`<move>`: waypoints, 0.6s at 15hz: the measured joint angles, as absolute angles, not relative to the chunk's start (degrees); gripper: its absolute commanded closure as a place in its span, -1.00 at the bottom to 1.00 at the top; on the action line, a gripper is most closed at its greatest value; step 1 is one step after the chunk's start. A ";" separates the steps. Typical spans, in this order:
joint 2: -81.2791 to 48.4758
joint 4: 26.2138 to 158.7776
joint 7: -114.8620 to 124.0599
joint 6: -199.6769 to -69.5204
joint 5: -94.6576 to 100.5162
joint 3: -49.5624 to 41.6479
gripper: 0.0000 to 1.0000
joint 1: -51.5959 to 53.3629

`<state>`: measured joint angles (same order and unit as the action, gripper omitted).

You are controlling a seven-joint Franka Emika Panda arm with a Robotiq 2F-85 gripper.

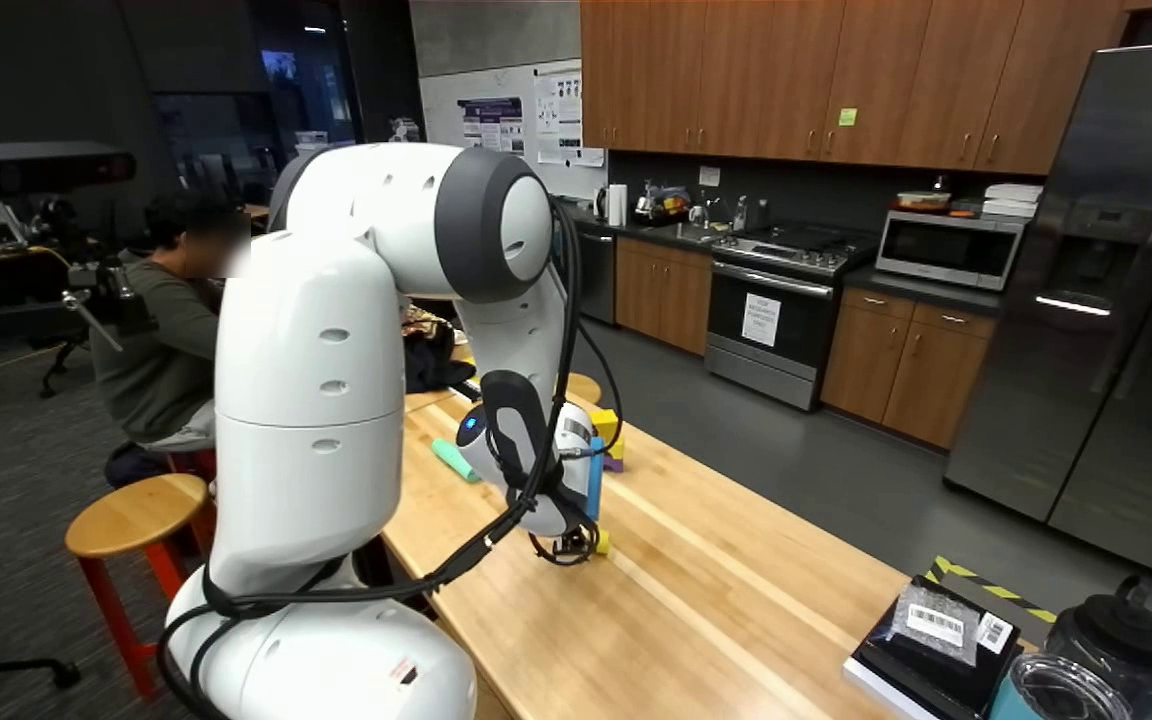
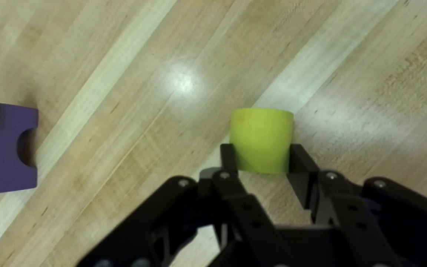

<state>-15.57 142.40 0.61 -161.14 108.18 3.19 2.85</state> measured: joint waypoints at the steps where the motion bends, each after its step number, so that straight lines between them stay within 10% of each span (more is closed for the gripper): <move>1: -15.57 142.33 0.64 -161.23 108.38 3.19 0.72 2.85; 9: -15.02 140.69 2.75 -162.84 111.10 4.10 0.72 2.96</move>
